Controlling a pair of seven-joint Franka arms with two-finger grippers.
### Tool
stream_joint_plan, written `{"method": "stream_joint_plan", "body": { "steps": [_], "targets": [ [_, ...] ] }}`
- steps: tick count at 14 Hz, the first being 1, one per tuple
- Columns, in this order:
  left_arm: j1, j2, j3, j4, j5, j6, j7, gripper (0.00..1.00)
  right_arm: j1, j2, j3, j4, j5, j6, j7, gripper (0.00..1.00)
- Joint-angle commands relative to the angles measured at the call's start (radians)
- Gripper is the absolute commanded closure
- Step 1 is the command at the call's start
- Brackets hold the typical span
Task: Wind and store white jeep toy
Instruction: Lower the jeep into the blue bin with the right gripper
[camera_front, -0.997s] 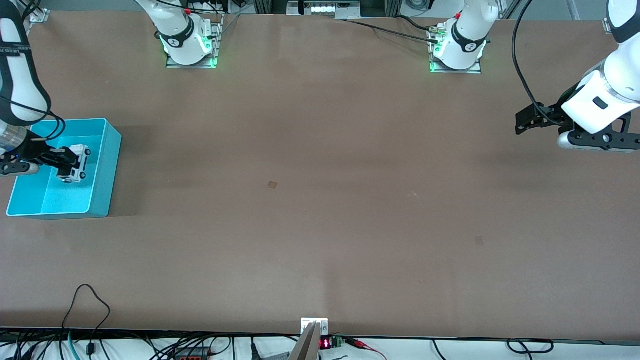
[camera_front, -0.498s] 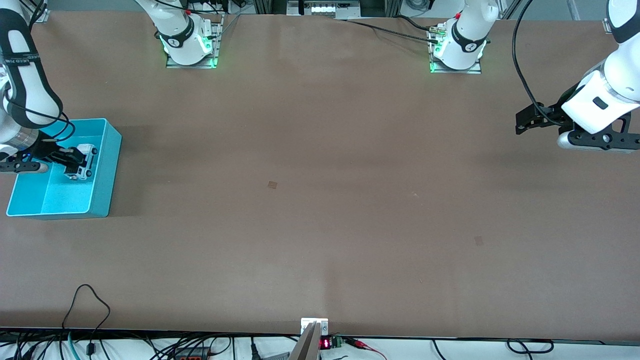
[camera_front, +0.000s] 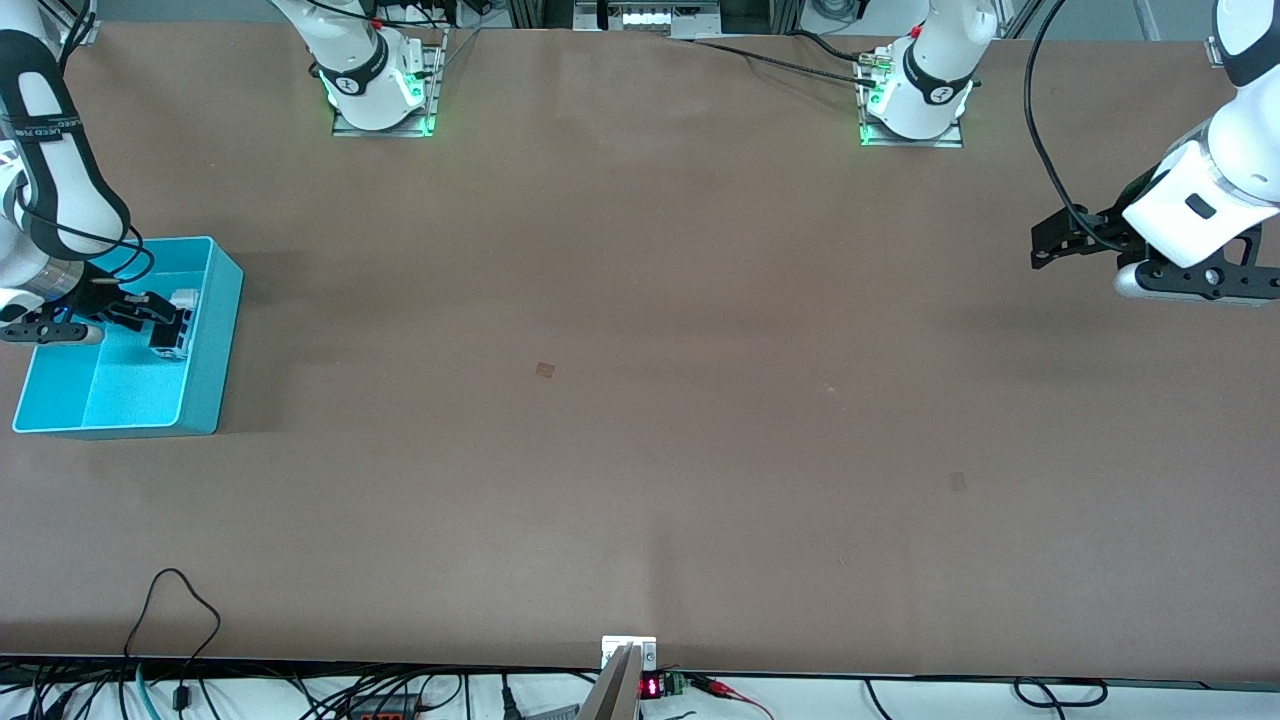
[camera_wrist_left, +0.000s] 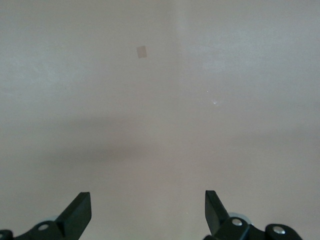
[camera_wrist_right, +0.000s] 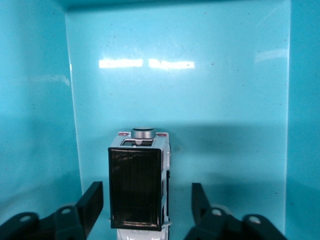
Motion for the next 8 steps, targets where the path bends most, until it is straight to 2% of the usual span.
{"method": "stream_joint_plan", "body": {
  "steps": [1, 4, 8],
  "targets": [
    [-0.003, 0.014, -0.004, 0.032, 0.012, -0.026, 0.009, 0.0, -0.001, -0.034, 0.011, -0.004, -0.006, 0.001, -0.011, 0.0],
    [-0.003, 0.014, -0.004, 0.032, 0.014, -0.026, 0.009, 0.0, 0.052, -0.122, 0.015, 0.005, -0.006, -0.043, -0.009, 0.0],
    [-0.003, 0.014, -0.004, 0.032, 0.012, -0.026, 0.009, 0.0, 0.135, -0.222, 0.023, 0.082, -0.068, -0.229, -0.009, 0.0]
  ]
}}
